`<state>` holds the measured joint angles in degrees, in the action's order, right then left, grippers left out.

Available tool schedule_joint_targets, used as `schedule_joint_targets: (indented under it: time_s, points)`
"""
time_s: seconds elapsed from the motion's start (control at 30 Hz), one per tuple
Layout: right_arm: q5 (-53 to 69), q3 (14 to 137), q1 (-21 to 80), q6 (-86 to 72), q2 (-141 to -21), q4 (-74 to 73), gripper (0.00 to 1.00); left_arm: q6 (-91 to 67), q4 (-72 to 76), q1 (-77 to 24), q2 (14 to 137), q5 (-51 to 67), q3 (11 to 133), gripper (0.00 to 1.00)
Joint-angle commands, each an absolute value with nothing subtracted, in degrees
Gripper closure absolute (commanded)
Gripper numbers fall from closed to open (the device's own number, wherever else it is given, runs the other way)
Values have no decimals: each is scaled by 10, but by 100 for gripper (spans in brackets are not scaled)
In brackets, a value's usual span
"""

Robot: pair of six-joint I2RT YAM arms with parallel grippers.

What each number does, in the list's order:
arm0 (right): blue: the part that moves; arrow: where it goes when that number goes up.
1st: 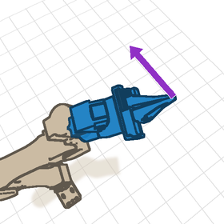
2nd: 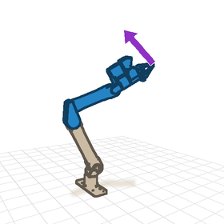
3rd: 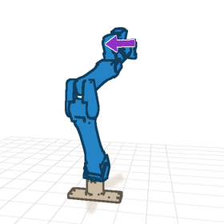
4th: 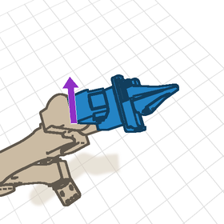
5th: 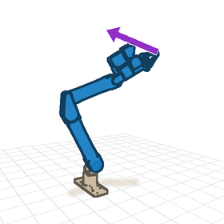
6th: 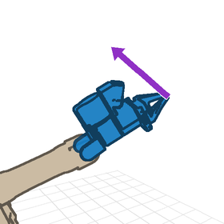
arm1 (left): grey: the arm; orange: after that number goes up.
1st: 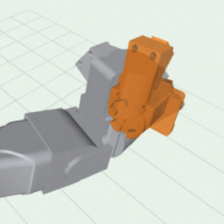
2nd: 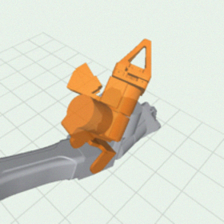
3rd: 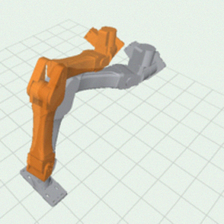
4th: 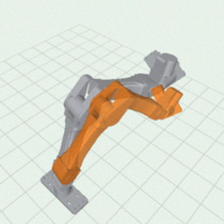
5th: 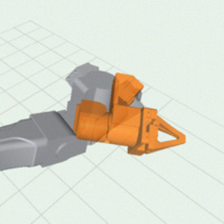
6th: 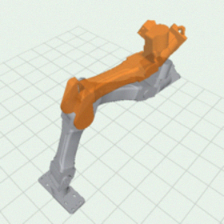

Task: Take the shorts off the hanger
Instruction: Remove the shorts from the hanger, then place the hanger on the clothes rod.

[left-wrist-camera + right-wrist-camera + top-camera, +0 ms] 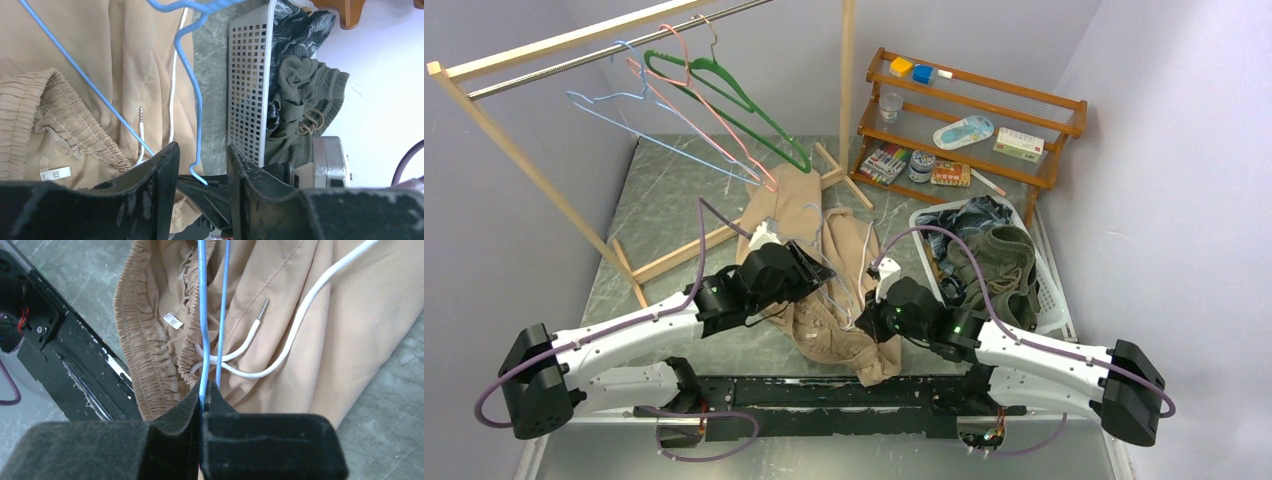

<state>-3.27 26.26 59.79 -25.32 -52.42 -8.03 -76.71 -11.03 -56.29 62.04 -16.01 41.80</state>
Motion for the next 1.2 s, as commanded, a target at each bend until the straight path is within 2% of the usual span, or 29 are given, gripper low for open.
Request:
schedule_joint_targets:
  time_s: [0.0,0.23,0.43,0.63,0.8,0.87,1.03,1.17]
  points:
    - [-73,266,599,-326,-536,-66,100,-740,-88,-564,608,-139,408,54]
    - [-125,258,598,-376,-504,-18,100,-700,-93,-564,577,-135,389,44]
    - [-198,290,597,-364,-493,-57,100,-692,-117,-564,507,-153,338,39]
    - [-204,328,596,-324,-494,-53,100,-711,-190,-565,449,-206,312,33]
    - [-225,364,596,-294,-500,-70,100,-745,-283,-564,442,-263,326,30]
    - [-250,380,596,-279,-502,-86,100,-773,-321,-564,444,-278,330,26]
    - [-283,420,597,-236,-507,-100,100,-798,-339,-548,451,-263,320,22]
    - [-287,436,595,-231,-497,-91,100,-774,-319,-495,453,-220,305,22]
